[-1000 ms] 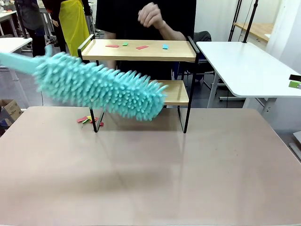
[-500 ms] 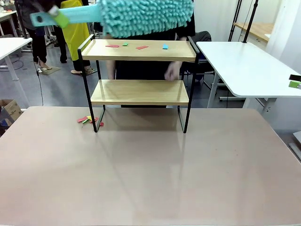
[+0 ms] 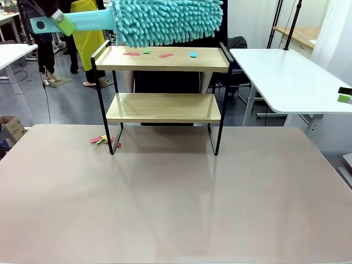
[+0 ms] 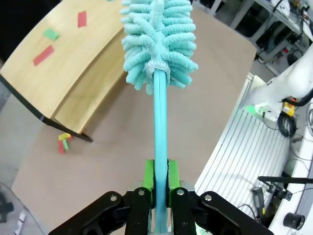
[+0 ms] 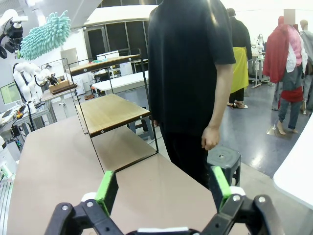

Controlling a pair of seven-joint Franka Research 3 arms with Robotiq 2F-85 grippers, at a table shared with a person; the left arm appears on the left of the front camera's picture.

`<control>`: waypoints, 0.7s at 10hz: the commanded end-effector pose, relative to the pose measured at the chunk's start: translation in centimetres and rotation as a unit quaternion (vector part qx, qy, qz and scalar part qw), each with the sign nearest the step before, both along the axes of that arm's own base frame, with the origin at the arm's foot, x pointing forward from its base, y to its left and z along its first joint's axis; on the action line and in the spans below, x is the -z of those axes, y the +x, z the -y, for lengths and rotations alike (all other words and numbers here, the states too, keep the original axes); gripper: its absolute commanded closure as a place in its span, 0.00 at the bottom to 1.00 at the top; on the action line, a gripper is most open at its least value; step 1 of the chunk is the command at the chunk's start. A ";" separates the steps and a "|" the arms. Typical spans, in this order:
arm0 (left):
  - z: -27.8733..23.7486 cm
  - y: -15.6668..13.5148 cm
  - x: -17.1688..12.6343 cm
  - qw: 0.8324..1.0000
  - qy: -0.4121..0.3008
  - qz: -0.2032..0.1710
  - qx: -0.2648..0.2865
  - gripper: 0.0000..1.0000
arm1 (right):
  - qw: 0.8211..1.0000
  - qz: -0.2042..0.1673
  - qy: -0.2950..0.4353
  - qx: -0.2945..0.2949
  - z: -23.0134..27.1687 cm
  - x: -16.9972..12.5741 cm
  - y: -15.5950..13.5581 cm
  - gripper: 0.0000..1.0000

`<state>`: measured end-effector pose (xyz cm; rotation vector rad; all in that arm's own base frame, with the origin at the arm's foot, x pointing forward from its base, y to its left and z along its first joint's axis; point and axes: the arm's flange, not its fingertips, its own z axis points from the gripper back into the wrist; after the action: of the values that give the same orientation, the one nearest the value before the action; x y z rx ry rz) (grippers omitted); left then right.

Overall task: Clean the shelf.
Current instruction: Clean the specific section of the Shelf indicated by the human with the Duster.

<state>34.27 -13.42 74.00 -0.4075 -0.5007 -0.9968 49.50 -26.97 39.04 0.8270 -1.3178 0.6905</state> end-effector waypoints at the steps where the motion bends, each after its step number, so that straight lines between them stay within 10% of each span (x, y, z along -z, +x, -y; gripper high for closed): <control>1: 1.3 0.3 0.5 0.998 -0.047 -0.017 -0.041 0.87 | 1.000 0.002 -0.002 -0.001 -0.2 -0.3 0.1 0.00; 7: 16.3 1.2 -2.0 0.968 -0.046 -0.050 -0.240 0.87 | 1.000 0.002 -0.002 -0.001 -0.2 -0.3 0.1 0.00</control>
<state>34.70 -28.34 74.46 -0.4721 -0.5361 -0.5904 49.50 -26.98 39.05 0.8267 -1.3180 0.6907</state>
